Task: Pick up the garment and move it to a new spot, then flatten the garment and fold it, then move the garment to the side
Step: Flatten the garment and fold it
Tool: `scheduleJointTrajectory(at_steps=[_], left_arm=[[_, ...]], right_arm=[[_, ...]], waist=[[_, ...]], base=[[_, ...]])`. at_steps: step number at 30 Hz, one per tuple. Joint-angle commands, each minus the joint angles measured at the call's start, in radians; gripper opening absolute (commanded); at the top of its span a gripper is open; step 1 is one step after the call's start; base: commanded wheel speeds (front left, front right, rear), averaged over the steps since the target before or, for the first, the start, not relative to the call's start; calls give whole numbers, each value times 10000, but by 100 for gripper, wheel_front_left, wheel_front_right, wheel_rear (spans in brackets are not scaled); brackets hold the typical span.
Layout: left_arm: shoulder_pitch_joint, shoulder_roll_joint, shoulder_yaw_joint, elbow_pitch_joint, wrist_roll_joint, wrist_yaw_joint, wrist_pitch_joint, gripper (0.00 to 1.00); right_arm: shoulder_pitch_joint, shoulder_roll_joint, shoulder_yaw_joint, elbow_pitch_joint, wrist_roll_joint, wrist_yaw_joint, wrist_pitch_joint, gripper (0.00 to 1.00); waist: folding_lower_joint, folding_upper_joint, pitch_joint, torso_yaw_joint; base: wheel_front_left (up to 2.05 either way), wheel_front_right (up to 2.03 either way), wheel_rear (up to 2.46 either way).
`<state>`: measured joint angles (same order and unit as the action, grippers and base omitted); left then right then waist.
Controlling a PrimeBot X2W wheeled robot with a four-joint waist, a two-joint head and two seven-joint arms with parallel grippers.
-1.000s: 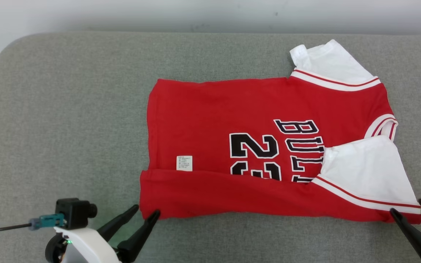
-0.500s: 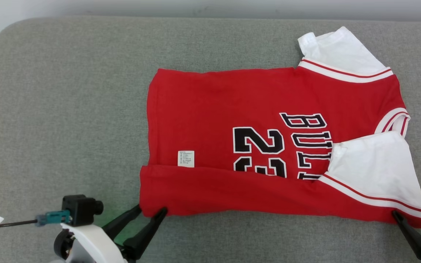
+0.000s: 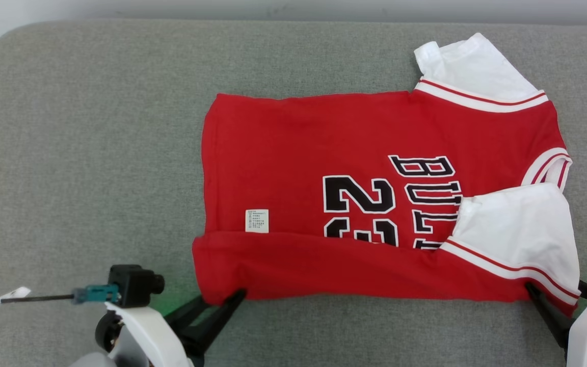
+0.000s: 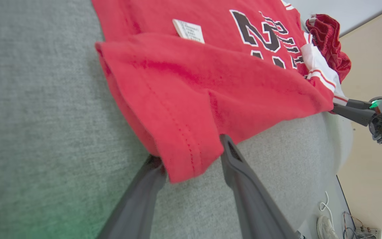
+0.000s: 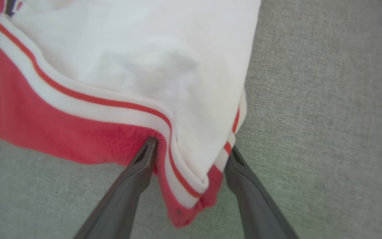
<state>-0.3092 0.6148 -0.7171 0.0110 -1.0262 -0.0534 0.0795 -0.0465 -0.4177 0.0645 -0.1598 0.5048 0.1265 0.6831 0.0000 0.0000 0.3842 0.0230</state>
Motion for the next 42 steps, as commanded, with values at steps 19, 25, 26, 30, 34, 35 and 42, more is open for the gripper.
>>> scheduleJointTrajectory(at_steps=[19,25,26,30,34,35,42], left_arm=[[356,1357,-348,-1312,-1432,-673,1437,0],[1352,1421,-675,-1624,-1140,-332,1002,0],[1423,1380,-762,-1578,-983,-281,955,0],[1479,1121,-943,-1347,-624,-93,796,0],[1455,1030,-1048,-1165,-262,82,602,100],[1484,1072,-1033,-1149,-199,117,549,100],[1452,1710,-269,-1584,-414,542,177,100]], right_arm=[[960,-1944,-1062,-1115,2252,31,2764,0],[2417,-1531,-1579,-1772,2330,31,3279,0],[2491,-1459,-1540,-1776,2217,31,3147,0],[2703,-1156,-1277,-1475,1888,31,2810,87],[2683,-1100,-1227,-1302,1508,31,2521,100],[2675,-1104,-1291,-1302,1468,31,2435,100],[1893,-976,-2456,-1959,1914,32,2007,100]], waist=[[0,0,-1046,77],[0,0,-1062,28],[0,0,-1049,27],[0,0,-1072,37],[0,0,-1156,34],[0,0,-1179,30],[0,0,-967,160]], base=[[0,0,0],[0,0,0],[0,0,0],[0,0,0],[0,0,0],[0,0,0],[0,0,0]])
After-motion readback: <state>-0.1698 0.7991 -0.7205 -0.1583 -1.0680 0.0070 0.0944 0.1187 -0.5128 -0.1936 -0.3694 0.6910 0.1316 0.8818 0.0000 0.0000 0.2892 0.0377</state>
